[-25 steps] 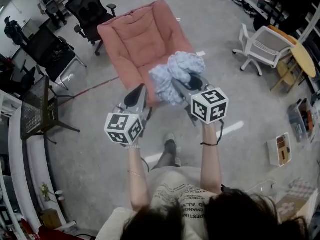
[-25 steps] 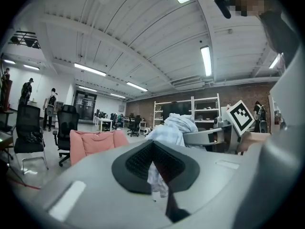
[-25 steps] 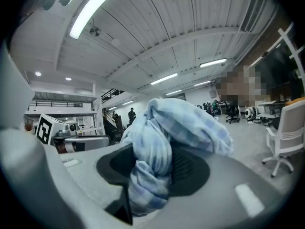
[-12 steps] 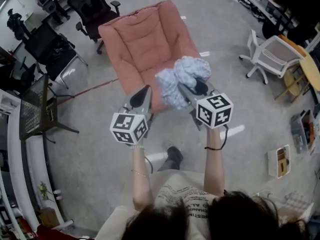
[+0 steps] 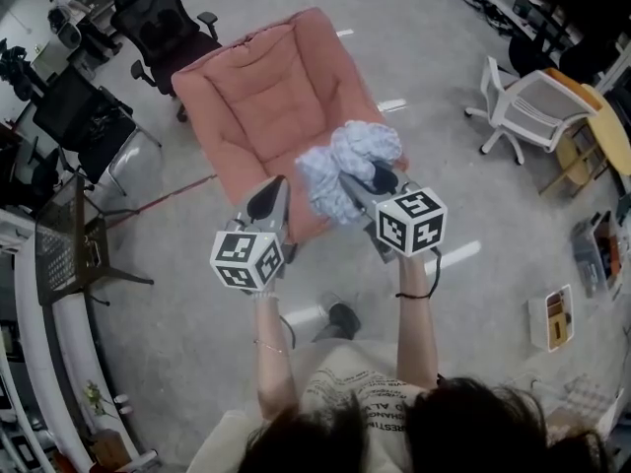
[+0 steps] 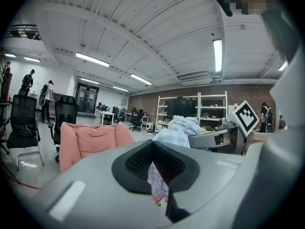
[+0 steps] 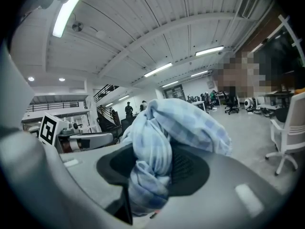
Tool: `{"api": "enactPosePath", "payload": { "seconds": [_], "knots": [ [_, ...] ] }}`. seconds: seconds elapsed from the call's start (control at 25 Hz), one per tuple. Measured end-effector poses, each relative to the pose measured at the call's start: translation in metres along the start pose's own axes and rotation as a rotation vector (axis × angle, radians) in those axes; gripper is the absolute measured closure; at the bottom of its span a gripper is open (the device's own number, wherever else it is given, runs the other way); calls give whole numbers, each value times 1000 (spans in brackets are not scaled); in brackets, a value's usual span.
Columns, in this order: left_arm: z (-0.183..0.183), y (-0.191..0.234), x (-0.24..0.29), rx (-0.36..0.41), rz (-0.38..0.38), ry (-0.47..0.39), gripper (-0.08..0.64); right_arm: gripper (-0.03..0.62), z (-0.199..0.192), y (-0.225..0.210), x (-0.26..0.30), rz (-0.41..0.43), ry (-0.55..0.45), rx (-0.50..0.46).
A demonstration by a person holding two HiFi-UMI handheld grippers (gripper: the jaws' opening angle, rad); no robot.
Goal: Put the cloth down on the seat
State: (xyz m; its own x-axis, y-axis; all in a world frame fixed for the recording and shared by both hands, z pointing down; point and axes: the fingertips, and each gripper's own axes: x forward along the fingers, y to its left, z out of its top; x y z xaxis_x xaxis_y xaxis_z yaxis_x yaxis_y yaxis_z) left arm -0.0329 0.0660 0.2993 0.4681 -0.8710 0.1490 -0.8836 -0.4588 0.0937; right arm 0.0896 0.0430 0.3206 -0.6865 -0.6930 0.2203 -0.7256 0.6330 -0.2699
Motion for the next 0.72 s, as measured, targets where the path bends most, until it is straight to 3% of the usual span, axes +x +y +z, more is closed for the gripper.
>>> {"api": "enactPosePath", "payload": {
  "seconds": [0.4, 0.72],
  "knots": [
    [2, 34, 27, -16, 28, -4, 561, 407, 7, -17, 48, 32, 19, -2],
    [9, 69, 18, -18, 71, -11, 561, 407, 16, 5, 90, 105, 32, -11]
  ]
}}
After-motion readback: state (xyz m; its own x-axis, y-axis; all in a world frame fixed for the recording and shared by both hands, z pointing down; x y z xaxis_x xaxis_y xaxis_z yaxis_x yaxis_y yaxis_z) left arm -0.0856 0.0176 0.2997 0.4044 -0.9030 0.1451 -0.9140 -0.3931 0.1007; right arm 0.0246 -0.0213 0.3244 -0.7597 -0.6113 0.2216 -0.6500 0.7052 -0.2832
